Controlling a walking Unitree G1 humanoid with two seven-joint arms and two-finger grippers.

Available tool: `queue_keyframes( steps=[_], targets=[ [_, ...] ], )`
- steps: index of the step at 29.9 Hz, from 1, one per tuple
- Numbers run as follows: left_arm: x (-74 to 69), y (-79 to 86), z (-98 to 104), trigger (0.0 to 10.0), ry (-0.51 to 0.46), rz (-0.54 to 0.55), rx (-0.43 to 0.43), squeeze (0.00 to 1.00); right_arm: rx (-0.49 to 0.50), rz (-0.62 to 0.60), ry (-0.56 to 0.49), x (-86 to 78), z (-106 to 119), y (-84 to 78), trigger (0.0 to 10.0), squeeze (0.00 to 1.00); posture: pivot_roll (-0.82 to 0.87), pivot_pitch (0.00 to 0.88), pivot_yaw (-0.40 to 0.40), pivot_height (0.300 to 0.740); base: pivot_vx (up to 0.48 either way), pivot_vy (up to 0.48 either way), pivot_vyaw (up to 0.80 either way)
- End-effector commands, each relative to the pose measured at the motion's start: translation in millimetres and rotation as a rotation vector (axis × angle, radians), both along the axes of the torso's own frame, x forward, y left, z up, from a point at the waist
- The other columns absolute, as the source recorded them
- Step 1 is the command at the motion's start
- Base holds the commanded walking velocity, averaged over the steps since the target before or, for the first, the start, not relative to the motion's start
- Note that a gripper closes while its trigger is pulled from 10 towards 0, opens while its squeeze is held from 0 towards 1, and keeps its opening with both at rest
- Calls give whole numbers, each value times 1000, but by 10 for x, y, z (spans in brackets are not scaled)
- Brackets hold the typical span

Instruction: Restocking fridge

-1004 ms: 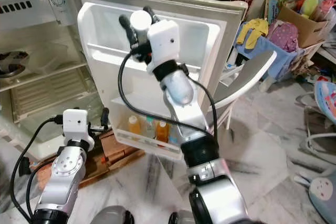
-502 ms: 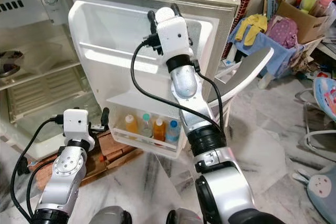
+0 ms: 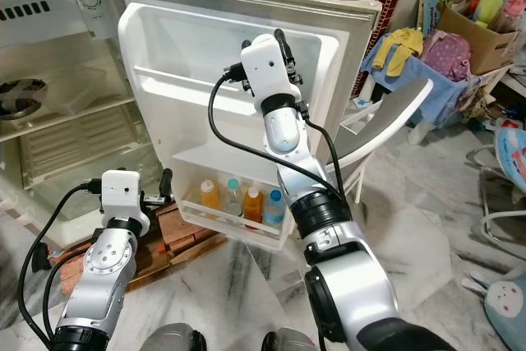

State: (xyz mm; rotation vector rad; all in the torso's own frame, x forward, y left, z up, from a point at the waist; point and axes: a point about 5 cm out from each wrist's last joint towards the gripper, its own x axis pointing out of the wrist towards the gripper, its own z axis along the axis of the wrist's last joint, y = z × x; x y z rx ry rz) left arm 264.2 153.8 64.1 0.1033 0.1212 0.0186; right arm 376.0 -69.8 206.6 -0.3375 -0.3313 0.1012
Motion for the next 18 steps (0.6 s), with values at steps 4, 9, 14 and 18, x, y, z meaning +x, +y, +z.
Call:
queue_keyframes(
  steps=[4, 9, 14, 18],
  targets=[
    [25, -26, -7, 10000, 17, -8, 12, 0, -21, -170, 177, 79, -327, -349, 10000, 906, 129, 45, -31, 740, 0, 0, 0],
    [32, -21, -11, 10000, 19, -9, 15, 0, -29, -234, 185, 108, -328, -480, 10000, 1000, 124, 43, -25, 740, 0, 0, 0],
    [46, -18, -5, 10000, 19, -11, 17, 0, -33, -279, 171, 136, -289, -574, 10000, 1000, 124, 42, -23, 740, 0, 0, 0],
    [54, -16, 0, 10000, 19, -12, 19, 0, -35, -293, 169, 147, -276, -585, 10000, 1000, 128, 38, -23, 740, 0, 0, 0]
  ],
)
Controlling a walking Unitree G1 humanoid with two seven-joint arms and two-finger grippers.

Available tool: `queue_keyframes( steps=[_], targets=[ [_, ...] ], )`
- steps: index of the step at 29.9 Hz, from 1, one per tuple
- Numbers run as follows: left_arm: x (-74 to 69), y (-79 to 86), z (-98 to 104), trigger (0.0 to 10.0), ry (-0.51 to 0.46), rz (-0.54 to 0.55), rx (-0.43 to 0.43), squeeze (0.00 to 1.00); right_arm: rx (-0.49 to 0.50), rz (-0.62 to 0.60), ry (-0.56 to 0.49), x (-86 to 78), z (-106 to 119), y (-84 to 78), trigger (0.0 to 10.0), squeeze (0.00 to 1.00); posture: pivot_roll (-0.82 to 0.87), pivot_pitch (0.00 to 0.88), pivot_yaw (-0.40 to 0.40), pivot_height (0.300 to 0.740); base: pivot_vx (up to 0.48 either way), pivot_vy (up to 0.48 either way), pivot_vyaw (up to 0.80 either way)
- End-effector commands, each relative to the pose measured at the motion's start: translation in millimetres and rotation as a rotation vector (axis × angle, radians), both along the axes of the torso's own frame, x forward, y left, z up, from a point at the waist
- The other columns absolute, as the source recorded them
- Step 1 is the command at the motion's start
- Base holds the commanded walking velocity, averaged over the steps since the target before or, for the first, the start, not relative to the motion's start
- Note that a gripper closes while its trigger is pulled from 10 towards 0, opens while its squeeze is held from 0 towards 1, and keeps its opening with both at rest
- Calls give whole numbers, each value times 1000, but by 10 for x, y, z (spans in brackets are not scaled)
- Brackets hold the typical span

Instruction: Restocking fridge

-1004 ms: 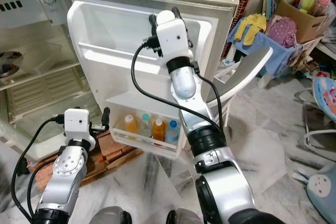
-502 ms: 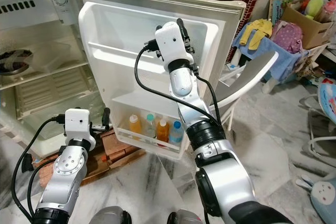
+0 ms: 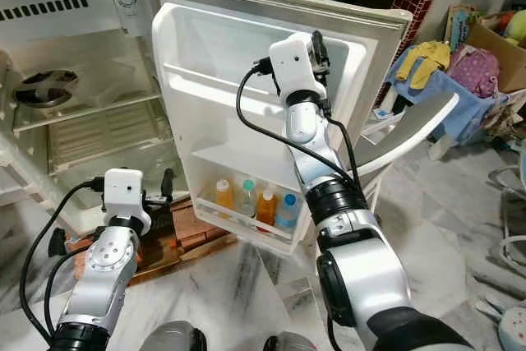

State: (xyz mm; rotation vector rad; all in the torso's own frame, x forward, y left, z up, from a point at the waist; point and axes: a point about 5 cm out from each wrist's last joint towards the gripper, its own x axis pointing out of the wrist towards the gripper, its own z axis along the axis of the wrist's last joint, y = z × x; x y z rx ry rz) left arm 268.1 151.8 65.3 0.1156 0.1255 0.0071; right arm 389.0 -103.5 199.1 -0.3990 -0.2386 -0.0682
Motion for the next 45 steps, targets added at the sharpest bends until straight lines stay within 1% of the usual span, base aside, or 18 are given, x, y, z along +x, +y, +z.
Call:
queue_keyframes(
  steps=[1, 8, 10, 15, 24, 26, 29, 30, 31, 33, 34, 35, 36, 38, 40, 42, 43, 45],
  targets=[
    [15, 4, -12, 10000, 14, 0, 7, 0, 8, -107, 108, 17, -201, -248, 10000, 1000, 128, 38, -23, 740, 0, 0, 0],
    [30, 13, -6, 10000, 12, 2, 11, 0, -6, -129, 64, 25, -114, -307, 10000, 1000, 132, 31, -20, 740, 0, 0, 0],
    [43, 20, -1, 10000, 11, 3, 13, 0, -18, -151, 36, 27, -61, -363, 10000, 1000, 131, 27, -17, 740, 0, 0, 0],
    [57, 22, 7, 10000, 8, 1, 15, 0, -29, -185, 3, 25, 1, -463, 10000, 1000, 128, 22, -13, 740, 0, 0, 0],
    [81, 17, 16, 10000, 3, -1, 13, 0, -43, -235, -69, 16, 144, -578, 10000, 1000, 127, 16, -11, 740, 0, 0, 0],
    [84, 19, 25, 10000, -4, 1, 9, 0, -35, -236, -68, 14, 151, -594, 10000, 1000, 127, 16, -10, 740, 0, 0, 0],
    [84, 10, 22, 10000, 7, 4, 10, 0, 4, -233, -35, -19, 54, -633, 10000, 1000, 132, 15, -11, 740, 0, 0, 0],
    [82, 9, 19, 10000, 10, 4, 11, 0, 9, -232, -33, -27, 39, -637, 10000, 973, 133, 16, -11, 740, 0, 0, 0],
    [81, 9, 15, 10000, 13, 4, 12, 0, 16, -232, -33, -37, 26, -645, 10000, 890, 133, 16, -11, 740, 0, 0, 0],
    [77, 9, 13, 10000, 13, 4, 11, 0, 26, -232, -34, -53, 11, -657, 10000, 890, 132, 16, -10, 740, 0, 0, 0],
    [72, 10, 12, 10000, 13, 4, 9, 0, 55, -228, -50, -85, 8, -677, 10000, 553, 130, 17, -9, 740, 0, 0, 0],
    [69, 11, 11, 10000, 13, 5, 8, 0, 76, -226, -62, -107, 8, -692, 10000, 553, 130, 17, -9, 740, 0, 0, 0],
    [64, 11, 9, 10000, 14, 5, 8, 0, 86, -227, -76, -131, 13, -706, 10000, 0, 129, 18, -9, 740, 0, 0, 0],
    [62, 12, 7, 10000, 15, 5, 8, 0, 90, -231, -91, -158, 19, -724, 10000, 0, 128, 18, -10, 740, 0, 0, 0],
    [58, 12, 0, 10000, 17, 3, 9, 0, 88, -246, -109, -224, 15, -774, 10000, 0, 125, 19, -8, 740, 0, 0, 0],
    [58, 12, 0, 10000, 17, 3, 9, 0, 88, -246, -109, -224, 15, -774, 10000, 0, 125, 19, -8, 740, 0, 0, 0],
    [65, 10, 0, 10000, 18, -1, 10, 0, 83, -257, -125, -285, 16, -821, 10000, 0, 119, 18, -4, 740, 0, 0, 0],
    [65, 10, 0, 10000, 18, -1, 10, 0, 83, -257, -125, -285, 16, -821, 10000, 0, 119, 18, -4, 740, 0, 0, 0]
  ],
)
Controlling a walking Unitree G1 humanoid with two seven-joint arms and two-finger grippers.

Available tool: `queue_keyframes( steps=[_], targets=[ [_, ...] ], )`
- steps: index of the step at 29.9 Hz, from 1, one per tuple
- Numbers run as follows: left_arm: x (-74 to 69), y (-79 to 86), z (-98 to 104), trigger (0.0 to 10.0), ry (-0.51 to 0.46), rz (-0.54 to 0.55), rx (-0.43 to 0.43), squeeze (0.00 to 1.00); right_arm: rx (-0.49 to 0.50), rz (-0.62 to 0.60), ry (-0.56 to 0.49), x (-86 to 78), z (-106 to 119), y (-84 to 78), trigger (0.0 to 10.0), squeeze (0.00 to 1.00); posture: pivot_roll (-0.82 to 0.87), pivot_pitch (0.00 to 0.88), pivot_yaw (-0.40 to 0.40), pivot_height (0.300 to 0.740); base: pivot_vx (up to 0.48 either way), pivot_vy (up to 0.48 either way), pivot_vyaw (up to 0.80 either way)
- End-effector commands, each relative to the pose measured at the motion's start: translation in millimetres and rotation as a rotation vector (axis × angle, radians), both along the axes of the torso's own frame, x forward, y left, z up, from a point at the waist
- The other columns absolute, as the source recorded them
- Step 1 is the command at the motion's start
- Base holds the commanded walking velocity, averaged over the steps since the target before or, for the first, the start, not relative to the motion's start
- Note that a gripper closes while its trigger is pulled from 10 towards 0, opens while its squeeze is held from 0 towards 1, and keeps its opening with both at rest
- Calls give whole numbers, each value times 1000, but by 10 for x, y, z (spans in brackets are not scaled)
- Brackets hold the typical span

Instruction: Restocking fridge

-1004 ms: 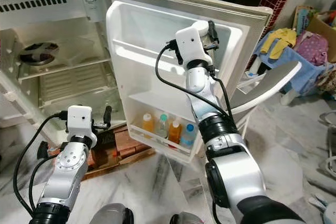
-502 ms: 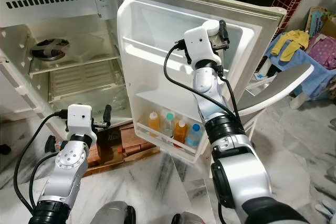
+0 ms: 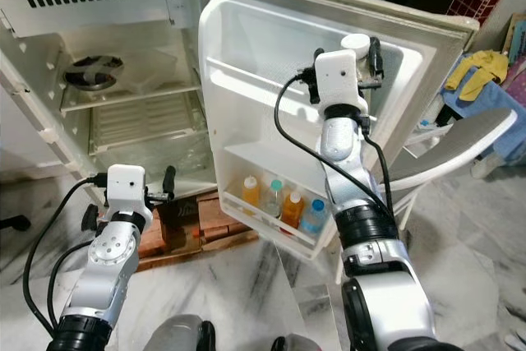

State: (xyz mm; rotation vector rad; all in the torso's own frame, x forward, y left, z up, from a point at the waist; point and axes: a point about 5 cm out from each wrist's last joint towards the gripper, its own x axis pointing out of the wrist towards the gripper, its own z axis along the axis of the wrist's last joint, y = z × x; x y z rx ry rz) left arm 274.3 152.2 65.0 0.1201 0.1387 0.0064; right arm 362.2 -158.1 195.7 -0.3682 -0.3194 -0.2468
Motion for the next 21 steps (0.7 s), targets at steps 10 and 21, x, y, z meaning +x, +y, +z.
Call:
queue_keyframes(
  steps=[10, 21],
  targets=[
    [13, -27, -7, 10000, 13, -6, 2, 0, 9, -105, 68, -113, -90, -275, 10000, 0, 114, 17, -6, 740, 0, 0, 0],
    [-12, -23, -28, 10000, 21, -5, 5, 0, -48, -143, 115, -280, -170, -383, 10000, 0, 107, 22, -9, 740, 0, 0, 0]
  ],
)
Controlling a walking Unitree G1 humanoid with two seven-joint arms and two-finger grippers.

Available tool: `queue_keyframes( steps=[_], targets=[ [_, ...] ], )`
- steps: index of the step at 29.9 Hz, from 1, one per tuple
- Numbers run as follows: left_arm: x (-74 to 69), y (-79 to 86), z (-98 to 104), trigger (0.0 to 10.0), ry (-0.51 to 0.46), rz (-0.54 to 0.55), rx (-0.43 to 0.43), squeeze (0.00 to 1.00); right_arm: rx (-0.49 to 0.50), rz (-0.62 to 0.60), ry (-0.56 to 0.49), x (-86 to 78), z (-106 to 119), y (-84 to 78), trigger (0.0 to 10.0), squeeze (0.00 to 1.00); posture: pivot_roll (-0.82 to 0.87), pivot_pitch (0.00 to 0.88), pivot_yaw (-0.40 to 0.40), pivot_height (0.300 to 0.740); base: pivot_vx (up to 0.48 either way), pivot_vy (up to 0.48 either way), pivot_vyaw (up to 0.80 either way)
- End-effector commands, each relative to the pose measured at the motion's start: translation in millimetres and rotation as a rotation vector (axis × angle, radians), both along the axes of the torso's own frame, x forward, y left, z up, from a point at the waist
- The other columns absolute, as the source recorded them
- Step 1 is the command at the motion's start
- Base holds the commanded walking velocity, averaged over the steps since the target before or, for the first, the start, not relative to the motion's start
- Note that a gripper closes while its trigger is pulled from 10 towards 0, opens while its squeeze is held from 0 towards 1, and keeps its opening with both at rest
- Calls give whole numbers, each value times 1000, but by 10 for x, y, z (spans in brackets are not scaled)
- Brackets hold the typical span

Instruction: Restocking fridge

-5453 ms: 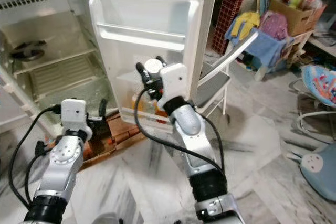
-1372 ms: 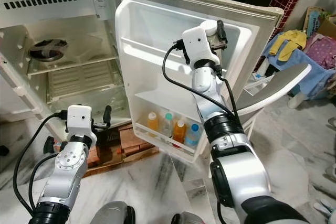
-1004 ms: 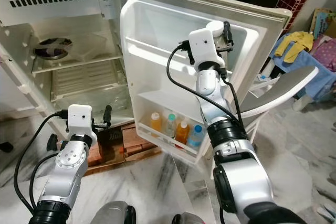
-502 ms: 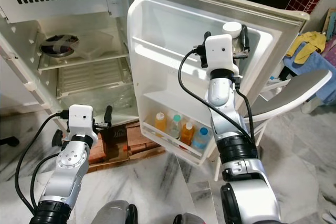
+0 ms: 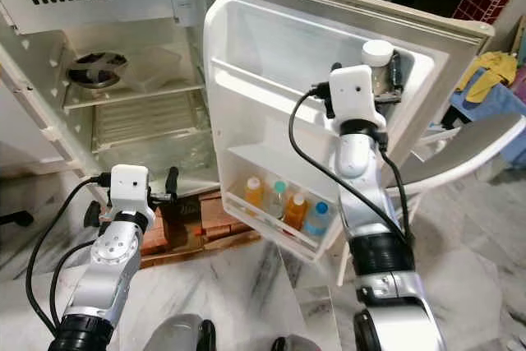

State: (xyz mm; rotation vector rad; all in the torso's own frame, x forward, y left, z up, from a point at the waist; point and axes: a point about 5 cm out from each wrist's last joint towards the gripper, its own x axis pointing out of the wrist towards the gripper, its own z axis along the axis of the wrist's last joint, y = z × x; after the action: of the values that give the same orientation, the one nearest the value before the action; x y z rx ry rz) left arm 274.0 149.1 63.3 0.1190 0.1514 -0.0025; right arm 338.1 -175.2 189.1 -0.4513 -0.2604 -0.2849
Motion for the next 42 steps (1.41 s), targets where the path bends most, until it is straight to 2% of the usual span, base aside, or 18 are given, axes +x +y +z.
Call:
queue_keyframes(
  steps=[1, 7, 12, 21, 23, 24, 29, 34, 37, 38, 39, 40, 41, 42],
  targets=[
    [-8, 6, -13, 10000, 9, 2, 8, 0, 17, -84, 56, -61, -108, -219, 10000, 0, 107, 22, -9, 740, 0, 0, 0],
    [0, -3, -19, 10000, 14, -5, 8, 0, 12, -86, 79, -228, -159, -234, 10000, 0, 92, 25, -4, 740, 0, 0, 0],
    [1, -18, -26, 10000, 19, -11, 8, 0, 33, -93, 106, -267, -185, -213, 10000, 0, 90, 25, -2, 740, -152, 0, 0],
    [2, -5, -24, 10000, 19, -6, 9, 0, 74, -114, 59, -270, -68, -235, 10000, 0, 93, 25, -5, 740, -87, 0, 0],
    [-2, -16, -34, 10000, 23, -9, 10, 0, 156, -90, 121, -259, -140, -202, 10000, 0, 94, 26, -4, 740, 0, 0, 0],
    [-2, -17, -34, 10000, 23, -9, 10, 0, 165, -89, 130, -259, -150, -198, 10000, 0, 94, 26, -4, 740, 0, 0, 0],
    [6, -21, -28, 10000, 22, -11, 9, 0, 150, -69, 204, -243, -264, -172, 10000, 0, 93, 25, -3, 740, 0, 0, 0],
    [13, -12, -22, 10000, 20, -9, 11, 0, 141, -79, 220, -206, -278, -194, 10000, 0, 93, 25, -3, 740, 0, 0, 0],
    [17, -12, -24, 10000, 20, -8, 11, 0, 173, -87, 227, -185, -285, -213, 10000, 0, 95, 22, -4, 740, 0, 0, 0],
    [17, -12, -24, 10000, 21, -8, 12, 0, 185, -89, 229, -181, -287, -217, 2431, 0, 95, 22, -4, 740, 0, 0, 0],
    [17, -12, -24, 10000, 20, -8, 11, 0, 196, -87, 230, -169, -287, -221, 0, 0, 95, 22, -4, 740, 0, 0, 0],
    [16, -11, -23, 10000, 20, -8, 11, 0, 204, -85, 231, -161, -287, -223, 0, 0, 95, 22, -4, 740, 0, 0, 0],
    [18, -13, -24, 10000, 21, -7, 11, 0, 214, -85, 237, -145, -291, -220, 1137, 0, 98, 18, -5, 740, 0, 0, 0],
    [20, -13, -25, 10000, 22, -7, 11, 0, 219, -87, 240, -140, -295, -219, 4471, 0, 98, 18, -5, 740, 0, 0, 0]
  ],
)
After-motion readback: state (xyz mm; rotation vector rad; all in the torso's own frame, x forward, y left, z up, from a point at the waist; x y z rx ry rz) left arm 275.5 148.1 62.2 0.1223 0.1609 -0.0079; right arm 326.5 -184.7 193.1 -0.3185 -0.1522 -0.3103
